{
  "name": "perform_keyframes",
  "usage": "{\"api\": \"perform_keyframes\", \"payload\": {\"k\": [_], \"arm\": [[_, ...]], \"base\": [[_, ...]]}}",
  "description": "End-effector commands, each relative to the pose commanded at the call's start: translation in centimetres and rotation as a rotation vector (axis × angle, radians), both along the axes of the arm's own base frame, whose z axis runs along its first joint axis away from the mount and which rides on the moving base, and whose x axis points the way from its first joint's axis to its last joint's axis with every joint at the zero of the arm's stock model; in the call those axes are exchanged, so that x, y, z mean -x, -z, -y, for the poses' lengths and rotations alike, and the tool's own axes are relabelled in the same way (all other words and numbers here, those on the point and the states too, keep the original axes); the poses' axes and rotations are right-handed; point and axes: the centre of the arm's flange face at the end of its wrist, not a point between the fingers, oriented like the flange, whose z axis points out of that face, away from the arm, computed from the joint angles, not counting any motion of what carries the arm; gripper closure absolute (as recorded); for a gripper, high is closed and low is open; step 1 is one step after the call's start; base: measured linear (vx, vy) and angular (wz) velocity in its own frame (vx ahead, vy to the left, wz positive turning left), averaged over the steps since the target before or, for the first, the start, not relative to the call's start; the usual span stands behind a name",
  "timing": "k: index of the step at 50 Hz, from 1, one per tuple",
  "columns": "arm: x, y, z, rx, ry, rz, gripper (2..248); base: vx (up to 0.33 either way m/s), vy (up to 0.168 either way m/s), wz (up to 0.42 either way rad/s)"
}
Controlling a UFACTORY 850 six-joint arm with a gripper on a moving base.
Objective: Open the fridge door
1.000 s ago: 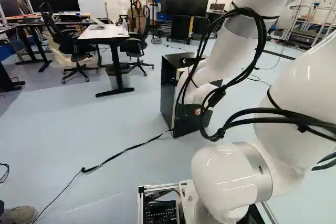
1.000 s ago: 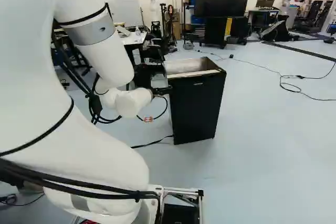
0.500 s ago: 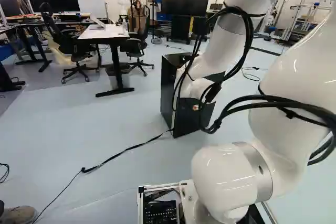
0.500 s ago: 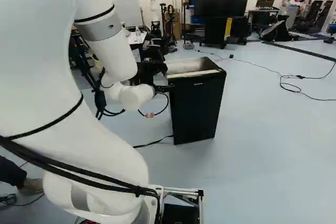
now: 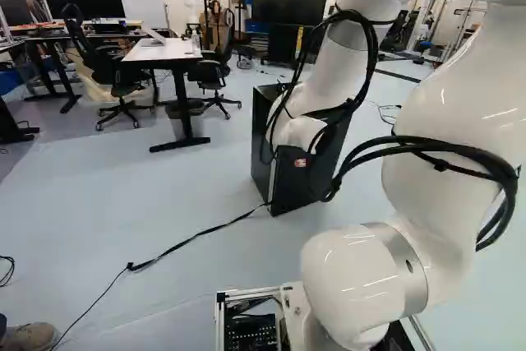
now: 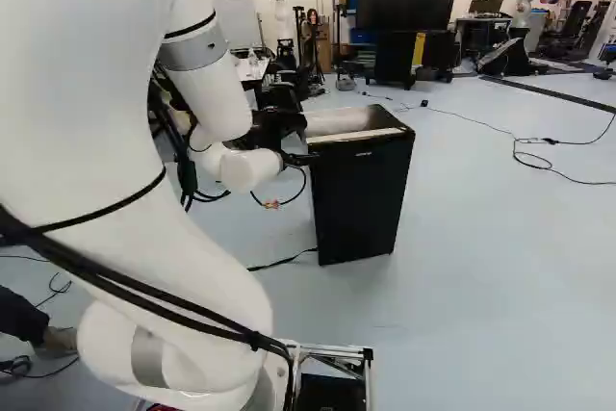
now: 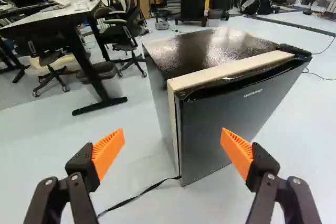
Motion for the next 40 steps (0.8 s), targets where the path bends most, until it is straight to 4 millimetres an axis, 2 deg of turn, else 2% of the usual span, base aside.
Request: {"api": "perform_keyframes", "payload": {"k": [40], "arm": [[-0.7, 0.5, -3.5, -0.07, 0.077, -0.018, 3]], "base": [[0.0, 0.0, 0.0]]}}
